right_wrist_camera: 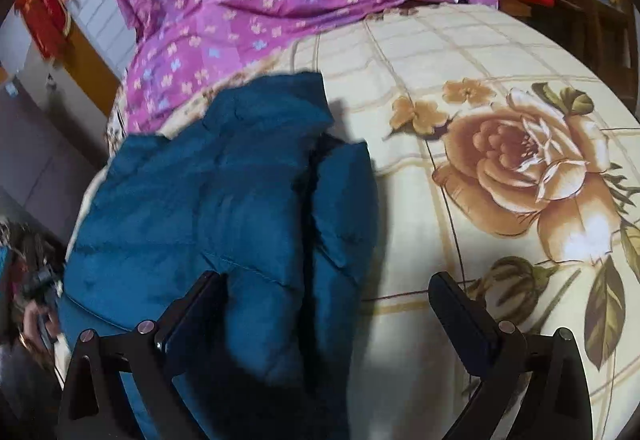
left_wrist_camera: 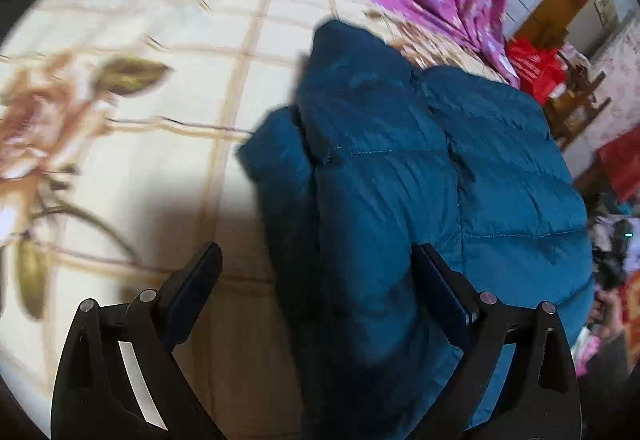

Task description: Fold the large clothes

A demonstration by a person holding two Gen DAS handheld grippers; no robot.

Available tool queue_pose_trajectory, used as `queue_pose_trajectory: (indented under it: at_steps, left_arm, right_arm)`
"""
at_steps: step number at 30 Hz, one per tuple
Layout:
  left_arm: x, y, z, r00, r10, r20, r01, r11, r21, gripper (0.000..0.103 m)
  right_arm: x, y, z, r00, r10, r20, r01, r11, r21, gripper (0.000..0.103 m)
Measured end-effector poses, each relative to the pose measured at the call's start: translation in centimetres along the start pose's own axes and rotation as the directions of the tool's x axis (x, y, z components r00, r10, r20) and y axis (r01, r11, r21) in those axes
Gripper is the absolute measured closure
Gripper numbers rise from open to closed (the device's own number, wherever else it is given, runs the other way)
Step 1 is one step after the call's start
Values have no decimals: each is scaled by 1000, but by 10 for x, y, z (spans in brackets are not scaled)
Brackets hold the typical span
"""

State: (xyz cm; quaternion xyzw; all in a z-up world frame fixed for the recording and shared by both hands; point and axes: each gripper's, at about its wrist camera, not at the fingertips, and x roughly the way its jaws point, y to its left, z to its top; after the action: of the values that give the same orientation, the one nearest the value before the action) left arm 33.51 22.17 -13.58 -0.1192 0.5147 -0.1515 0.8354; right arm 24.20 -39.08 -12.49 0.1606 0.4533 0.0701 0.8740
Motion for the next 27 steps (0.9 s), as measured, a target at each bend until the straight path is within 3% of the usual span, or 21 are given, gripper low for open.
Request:
queue_pose_trajectory:
  at_steps: [4,12,14,15,17,18,20,24,27]
  left_arm:
    - [6,-3,9,1000,-16,15,15,999,34,1]
    - [16,-9,20,999,-37,23,35,994,100,1]
    - [15,-12,18,997,-64,43,60,993,102,21]
    - [16,-13,18,996,-72,52,67,993,102,26]
    - [11,-21,14,993,-67,94,54,989,134,57]
    - [6,-29,10,991,-42,124,21,986,165,62]
    - [-1,-43,5,986,16,165,-49,980,193,77]
    - [-18,-61,-3,974,96,207,-135,974,182,86]
    - [-36,-73,-13,971,129,199,-165,970,177,87]
  right_arm:
    - [6,-15,-3,998,65,1,-65,998,26,0]
    - [16,-24,10,982,187,37,-186,982,-31,0]
    - [24,-21,16,969,246,26,-245,969,-39,0]
    - [27,-15,18,963,270,14,-269,962,-53,6]
    - [31,-2,18,953,302,-11,-301,947,-110,24]
    - [29,2,18,957,292,-2,-289,948,-134,34]
    - [18,11,15,966,256,47,-242,949,-201,46]
    - [-4,30,9,981,155,112,-126,964,-236,64]
    - [-27,43,8,983,114,147,-75,967,-244,68]
